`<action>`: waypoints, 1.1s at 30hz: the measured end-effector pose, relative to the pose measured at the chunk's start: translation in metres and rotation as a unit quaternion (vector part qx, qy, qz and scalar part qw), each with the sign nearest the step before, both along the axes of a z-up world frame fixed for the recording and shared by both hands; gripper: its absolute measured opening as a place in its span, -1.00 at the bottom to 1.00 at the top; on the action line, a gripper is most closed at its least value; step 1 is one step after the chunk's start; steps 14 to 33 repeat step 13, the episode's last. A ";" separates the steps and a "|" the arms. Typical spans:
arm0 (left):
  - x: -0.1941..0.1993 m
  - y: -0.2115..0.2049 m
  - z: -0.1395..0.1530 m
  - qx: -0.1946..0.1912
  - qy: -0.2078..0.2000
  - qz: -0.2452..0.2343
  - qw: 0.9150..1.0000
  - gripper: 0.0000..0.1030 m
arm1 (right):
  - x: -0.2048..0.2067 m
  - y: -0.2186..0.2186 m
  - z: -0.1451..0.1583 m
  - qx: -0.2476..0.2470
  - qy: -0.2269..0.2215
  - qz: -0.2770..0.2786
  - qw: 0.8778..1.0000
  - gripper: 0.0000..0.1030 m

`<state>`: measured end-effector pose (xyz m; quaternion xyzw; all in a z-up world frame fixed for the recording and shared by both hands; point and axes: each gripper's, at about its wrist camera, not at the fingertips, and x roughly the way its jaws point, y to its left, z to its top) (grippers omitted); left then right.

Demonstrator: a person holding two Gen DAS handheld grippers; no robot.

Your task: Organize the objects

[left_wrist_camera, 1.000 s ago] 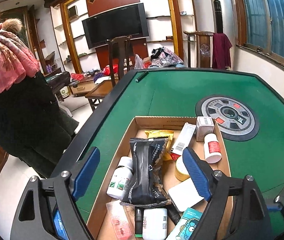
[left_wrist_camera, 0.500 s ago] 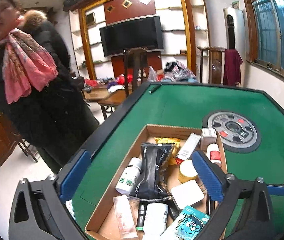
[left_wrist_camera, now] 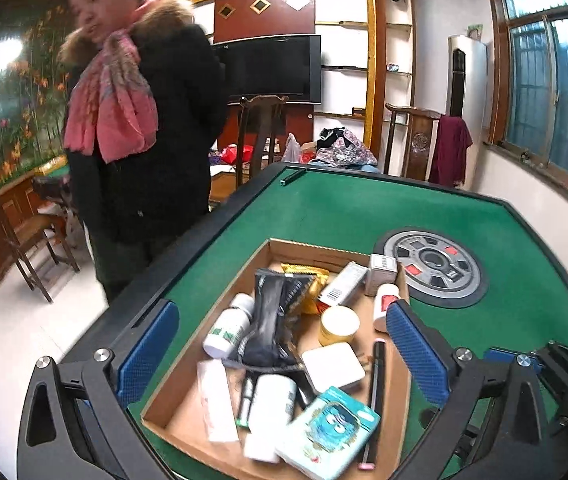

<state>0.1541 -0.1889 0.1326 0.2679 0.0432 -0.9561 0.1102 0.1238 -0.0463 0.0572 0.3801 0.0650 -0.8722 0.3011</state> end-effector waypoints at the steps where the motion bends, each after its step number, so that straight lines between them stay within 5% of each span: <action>1: 0.005 -0.003 -0.001 0.013 0.005 0.004 1.000 1.00 | 0.000 -0.002 0.000 0.003 0.002 0.000 1.000 0.80; 13: 0.021 -0.031 -0.005 -0.032 -0.011 0.120 0.992 1.00 | 0.002 -0.031 0.005 0.029 0.008 -0.004 1.000 0.82; 33: 0.021 -0.031 -0.005 -0.032 -0.011 0.120 0.992 1.00 | 0.002 -0.031 0.005 0.029 0.008 -0.004 1.000 0.82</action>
